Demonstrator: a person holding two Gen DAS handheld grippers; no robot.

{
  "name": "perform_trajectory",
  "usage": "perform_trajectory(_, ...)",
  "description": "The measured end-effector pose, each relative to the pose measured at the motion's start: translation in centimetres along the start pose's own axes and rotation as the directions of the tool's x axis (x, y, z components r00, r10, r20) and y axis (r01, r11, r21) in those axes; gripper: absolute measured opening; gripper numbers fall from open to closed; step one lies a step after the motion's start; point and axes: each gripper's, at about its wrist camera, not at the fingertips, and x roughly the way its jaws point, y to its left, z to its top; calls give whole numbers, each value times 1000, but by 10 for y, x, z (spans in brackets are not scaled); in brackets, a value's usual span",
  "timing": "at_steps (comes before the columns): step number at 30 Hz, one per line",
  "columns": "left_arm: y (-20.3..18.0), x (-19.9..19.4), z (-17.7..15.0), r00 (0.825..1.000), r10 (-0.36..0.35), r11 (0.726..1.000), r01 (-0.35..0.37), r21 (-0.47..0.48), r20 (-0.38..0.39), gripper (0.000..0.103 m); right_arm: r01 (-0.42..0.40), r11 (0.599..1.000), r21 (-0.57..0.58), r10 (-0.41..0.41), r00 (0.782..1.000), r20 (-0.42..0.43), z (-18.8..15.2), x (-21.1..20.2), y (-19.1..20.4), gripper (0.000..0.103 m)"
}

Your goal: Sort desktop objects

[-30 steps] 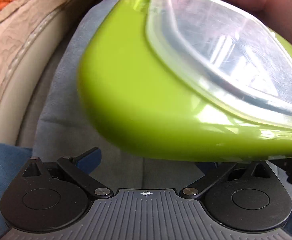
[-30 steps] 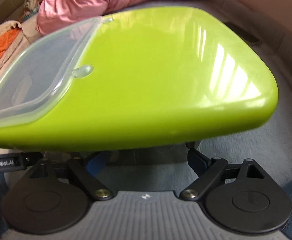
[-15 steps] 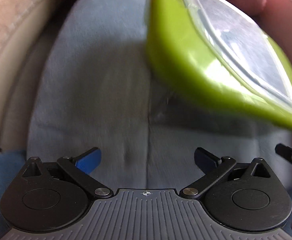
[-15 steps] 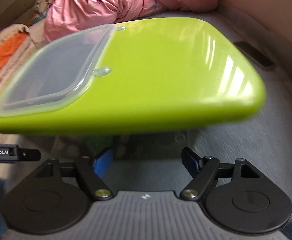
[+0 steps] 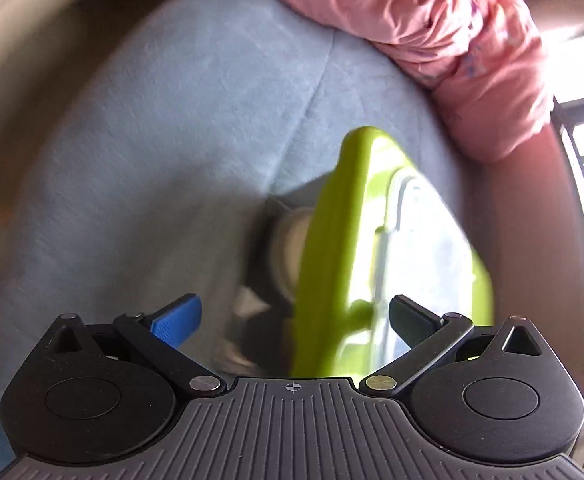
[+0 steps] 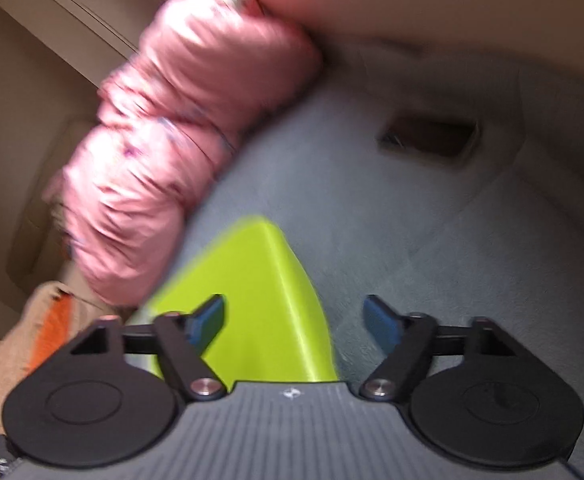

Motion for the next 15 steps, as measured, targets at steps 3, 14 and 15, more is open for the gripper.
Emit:
perform_trajectory(3, -20, 4, 7, 1000, -24, 998, 24, 54, 0, 103, -78, 992, 96, 80, 997, -15, -22, 17, -7, 65)
perform_trajectory(14, -31, 19, -9, 998, 41, 992, -46, 114, 44, 103, -26, 1000, -13, 26, 1000, -6, -28, 16, 11, 77)
perform_trajectory(15, -27, 18, -11, 998, 50, 993, -54, 105, 44, 103, -15, 999, -39, 15, 1000, -8, -30, 16, 14, 79)
